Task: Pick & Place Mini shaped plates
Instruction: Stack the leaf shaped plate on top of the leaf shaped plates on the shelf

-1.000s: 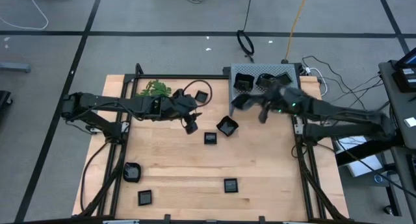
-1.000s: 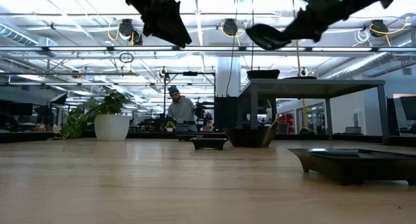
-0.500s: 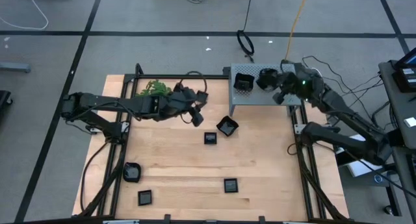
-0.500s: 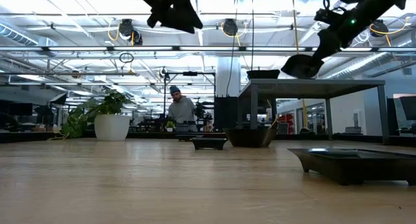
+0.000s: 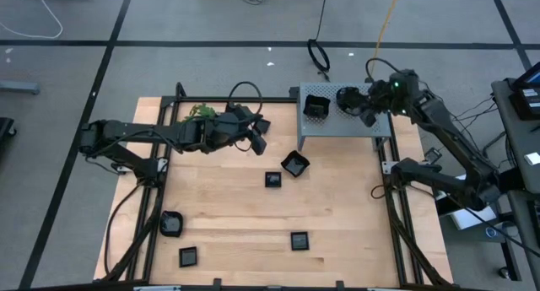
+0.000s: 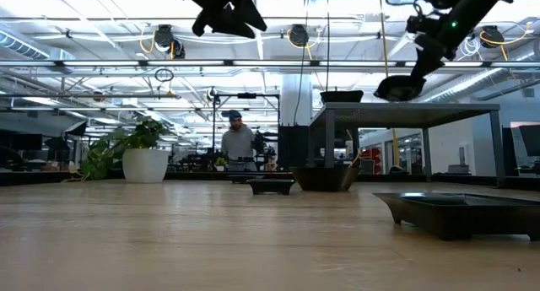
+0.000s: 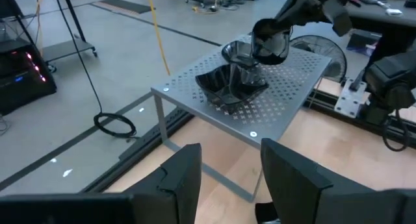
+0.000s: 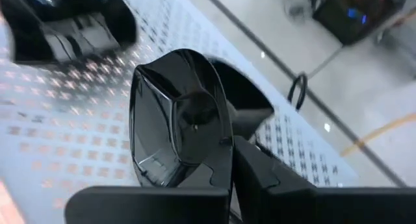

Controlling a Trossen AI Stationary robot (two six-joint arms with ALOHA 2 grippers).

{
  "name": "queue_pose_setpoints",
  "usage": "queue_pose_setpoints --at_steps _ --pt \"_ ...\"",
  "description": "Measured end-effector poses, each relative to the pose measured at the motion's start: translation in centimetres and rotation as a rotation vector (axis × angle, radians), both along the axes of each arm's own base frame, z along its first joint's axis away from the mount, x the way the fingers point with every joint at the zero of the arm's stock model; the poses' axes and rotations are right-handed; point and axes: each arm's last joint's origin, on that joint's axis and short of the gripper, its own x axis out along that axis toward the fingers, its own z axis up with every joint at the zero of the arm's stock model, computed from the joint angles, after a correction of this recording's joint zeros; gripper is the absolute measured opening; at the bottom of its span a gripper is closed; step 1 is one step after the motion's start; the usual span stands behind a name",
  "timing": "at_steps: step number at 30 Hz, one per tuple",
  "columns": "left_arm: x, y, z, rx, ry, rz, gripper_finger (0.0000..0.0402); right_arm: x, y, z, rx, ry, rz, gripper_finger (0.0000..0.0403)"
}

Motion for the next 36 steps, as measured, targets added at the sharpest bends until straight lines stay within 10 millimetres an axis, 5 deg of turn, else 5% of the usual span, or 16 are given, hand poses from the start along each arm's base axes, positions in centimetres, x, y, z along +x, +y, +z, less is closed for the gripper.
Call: queue_pose_setpoints --at_steps 10,19,27,36 --pt "0.0 0.0 0.0 -0.018 -0.012 0.006 0.0164 0.2 -1.4 -0.3 -0.009 0.001 -0.023 0.0000" --pt "0.0 0.0 0.0 -0.020 -0.012 0.006 0.0163 -0.3 -0.5 2.2 -0.092 -0.064 -0.034 0.0000" --pt "0.0 0.0 0.0 -0.041 -0.027 0.014 0.0163 -0.2 -0.7 3.3 0.057 -0.384 -0.276 0.0000" --pt "0.0 -0.1 0.0 -0.043 -0.027 0.012 0.0164 0.0 -1.5 2.2 0.182 -0.664 -0.548 0.0000"
